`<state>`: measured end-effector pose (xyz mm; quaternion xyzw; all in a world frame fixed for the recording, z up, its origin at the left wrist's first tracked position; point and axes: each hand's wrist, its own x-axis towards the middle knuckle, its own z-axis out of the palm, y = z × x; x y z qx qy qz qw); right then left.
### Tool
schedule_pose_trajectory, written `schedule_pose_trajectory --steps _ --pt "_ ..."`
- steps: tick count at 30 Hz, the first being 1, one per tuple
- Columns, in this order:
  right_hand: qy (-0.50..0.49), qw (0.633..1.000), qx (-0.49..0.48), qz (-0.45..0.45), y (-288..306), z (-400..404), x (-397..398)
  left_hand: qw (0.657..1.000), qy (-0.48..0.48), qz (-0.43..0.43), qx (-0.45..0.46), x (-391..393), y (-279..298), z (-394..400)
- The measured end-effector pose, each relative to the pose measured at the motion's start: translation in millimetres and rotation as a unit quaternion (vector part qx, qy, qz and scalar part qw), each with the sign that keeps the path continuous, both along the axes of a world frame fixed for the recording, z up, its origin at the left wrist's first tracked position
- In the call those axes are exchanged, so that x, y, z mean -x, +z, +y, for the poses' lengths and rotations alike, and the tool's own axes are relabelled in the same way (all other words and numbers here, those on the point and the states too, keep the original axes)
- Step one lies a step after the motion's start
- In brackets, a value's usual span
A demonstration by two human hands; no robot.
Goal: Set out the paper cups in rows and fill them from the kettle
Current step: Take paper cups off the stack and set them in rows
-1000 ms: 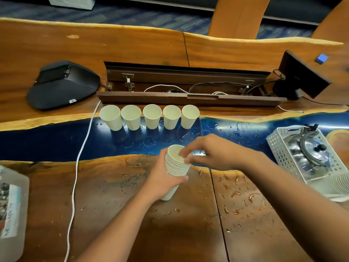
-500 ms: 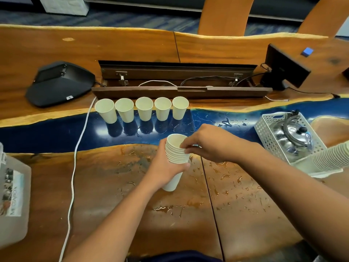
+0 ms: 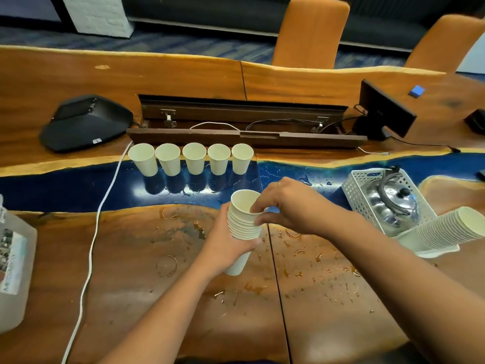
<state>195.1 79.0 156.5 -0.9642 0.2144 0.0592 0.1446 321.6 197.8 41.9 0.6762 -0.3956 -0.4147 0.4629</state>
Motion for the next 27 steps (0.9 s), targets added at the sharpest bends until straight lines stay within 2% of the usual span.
schedule_pose_trajectory --steps 4,16,19,24,27 --pt "0.023 0.999 -0.012 -0.028 -4.3 -1.9 10.9 1.000 0.011 0.013 -0.001 7.5 -1.3 -1.4" --pt "-0.016 0.997 -0.023 -0.069 -10.6 -29.2 22.7 1.000 0.004 0.003 0.002 8.7 0.6 -37.6" --pt "-0.032 0.989 -0.040 -0.136 -9.5 -44.0 20.4 1.000 0.006 -0.004 0.007 2.8 4.7 -48.1" --pt "-0.098 0.955 -0.110 -0.259 7.1 -82.5 17.0 1.000 0.015 0.001 -0.009 -7.9 -4.2 -51.4" --pt "-0.137 0.944 -0.087 -0.288 7.0 -103.8 14.0 0.999 0.027 0.009 -0.026 -11.5 -12.3 -48.8"
